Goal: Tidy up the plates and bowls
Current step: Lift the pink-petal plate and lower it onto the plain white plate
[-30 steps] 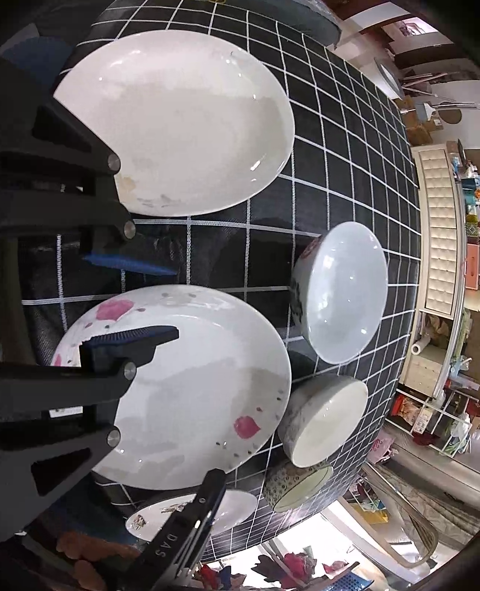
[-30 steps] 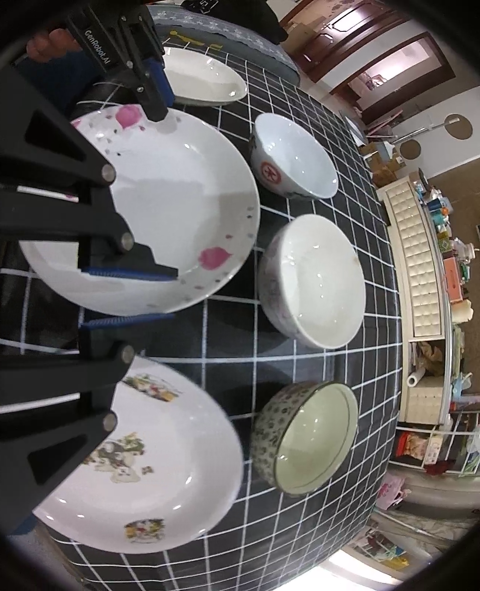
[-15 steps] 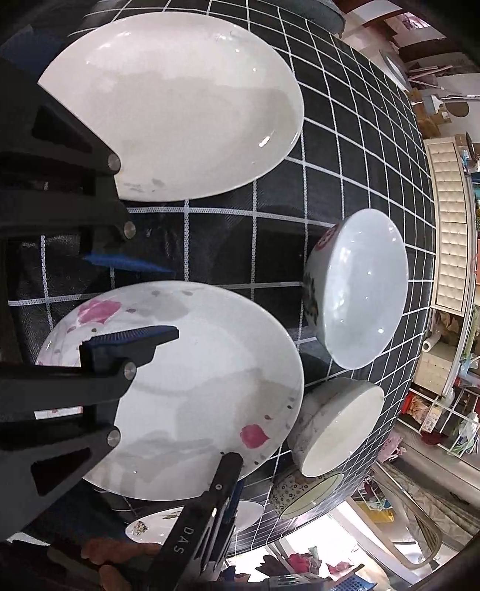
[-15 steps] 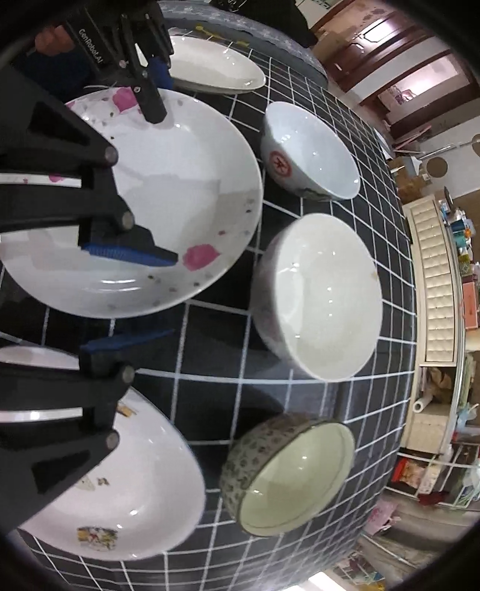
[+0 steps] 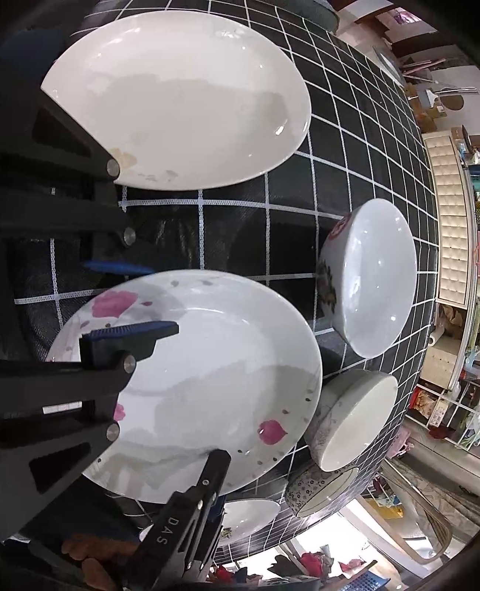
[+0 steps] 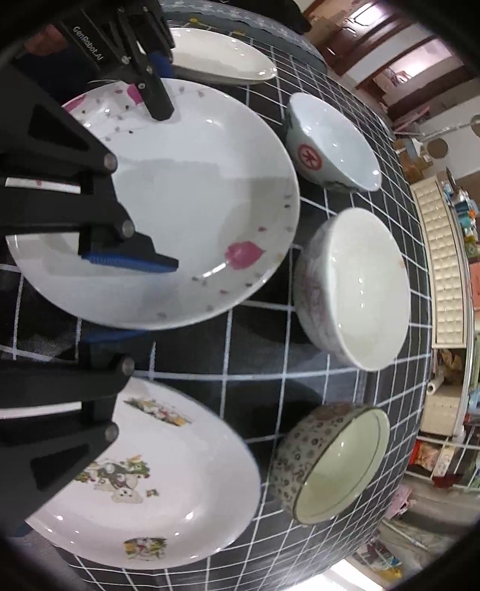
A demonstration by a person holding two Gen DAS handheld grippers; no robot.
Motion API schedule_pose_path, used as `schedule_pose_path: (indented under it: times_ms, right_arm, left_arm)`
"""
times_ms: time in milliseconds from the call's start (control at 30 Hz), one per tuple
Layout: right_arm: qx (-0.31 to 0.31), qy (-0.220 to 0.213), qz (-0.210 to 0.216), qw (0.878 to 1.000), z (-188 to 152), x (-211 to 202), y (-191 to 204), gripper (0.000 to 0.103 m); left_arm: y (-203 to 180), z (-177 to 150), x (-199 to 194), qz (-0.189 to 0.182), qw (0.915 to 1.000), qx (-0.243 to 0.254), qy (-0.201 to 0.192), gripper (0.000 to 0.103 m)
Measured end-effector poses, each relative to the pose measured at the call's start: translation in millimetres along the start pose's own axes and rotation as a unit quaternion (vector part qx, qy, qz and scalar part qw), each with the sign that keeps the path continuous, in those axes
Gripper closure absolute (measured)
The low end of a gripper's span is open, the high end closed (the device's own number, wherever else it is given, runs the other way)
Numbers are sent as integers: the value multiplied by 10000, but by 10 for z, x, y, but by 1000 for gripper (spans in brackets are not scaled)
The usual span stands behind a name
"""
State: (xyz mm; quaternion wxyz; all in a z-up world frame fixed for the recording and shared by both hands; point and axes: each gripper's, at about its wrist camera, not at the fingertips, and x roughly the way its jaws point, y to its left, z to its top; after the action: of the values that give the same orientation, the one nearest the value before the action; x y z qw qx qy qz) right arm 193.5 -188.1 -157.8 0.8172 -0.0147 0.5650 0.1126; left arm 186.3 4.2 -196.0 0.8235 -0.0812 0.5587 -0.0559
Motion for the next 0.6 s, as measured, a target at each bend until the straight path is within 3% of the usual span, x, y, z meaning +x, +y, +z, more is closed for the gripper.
schedule_pose_path:
  times_ms: [367,600]
  right_arm:
    - [224,-69,144,9996,3,-145,-5,82]
    - [181,-262,376,9988,46,-310,155,84]
  left_arm:
    - [58,-84,-125,2,9999,-140,-70,84]
    - [143,-90,-419,174,9992,-103,-353,84]
